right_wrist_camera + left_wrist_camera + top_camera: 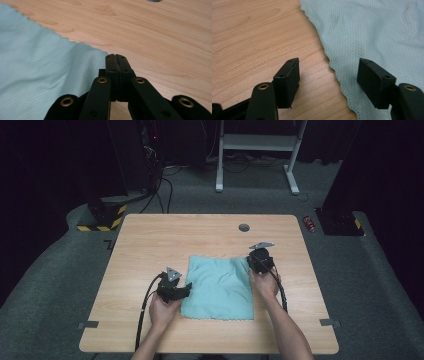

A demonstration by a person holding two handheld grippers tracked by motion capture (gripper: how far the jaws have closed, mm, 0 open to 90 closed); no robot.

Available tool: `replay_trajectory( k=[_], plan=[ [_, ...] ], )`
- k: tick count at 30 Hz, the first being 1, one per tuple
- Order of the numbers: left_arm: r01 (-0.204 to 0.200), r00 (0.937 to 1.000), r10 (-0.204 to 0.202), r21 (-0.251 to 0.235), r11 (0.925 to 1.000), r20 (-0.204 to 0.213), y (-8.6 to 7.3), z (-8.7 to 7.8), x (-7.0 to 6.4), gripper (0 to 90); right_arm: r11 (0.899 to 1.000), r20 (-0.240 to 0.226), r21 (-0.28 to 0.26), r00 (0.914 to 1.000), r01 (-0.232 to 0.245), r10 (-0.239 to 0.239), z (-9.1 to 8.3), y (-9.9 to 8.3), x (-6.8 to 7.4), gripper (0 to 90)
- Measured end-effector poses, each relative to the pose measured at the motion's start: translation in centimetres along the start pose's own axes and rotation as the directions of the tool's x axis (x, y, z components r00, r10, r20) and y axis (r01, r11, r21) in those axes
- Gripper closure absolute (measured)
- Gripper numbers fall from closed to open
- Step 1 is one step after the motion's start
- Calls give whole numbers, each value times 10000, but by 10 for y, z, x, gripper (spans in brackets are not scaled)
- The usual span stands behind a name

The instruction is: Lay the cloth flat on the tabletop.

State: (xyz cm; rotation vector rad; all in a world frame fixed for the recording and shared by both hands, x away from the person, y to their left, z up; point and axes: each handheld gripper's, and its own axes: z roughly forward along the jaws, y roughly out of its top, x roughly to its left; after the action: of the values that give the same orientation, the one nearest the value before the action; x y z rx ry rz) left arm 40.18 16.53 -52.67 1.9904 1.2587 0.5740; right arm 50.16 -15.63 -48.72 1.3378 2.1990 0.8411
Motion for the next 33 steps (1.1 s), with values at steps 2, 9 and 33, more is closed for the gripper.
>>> replay_trajectory(
  k=[2,9,33],
  plan=[
    [-28,10000,28,24,10000,3,0,0,0,349,9999,231,24,9997,-110,110,5,0,-5,896],
    [-66,10000,66,27,10000,8,0,0,0,351,9984,185,378,9990,-415,409,17,-5,-10,737],
    [-150,9998,149,132,9998,118,7,2,4,410,9969,-887,310,9936,727,-697,-16,-52,7,598]
  ],
)
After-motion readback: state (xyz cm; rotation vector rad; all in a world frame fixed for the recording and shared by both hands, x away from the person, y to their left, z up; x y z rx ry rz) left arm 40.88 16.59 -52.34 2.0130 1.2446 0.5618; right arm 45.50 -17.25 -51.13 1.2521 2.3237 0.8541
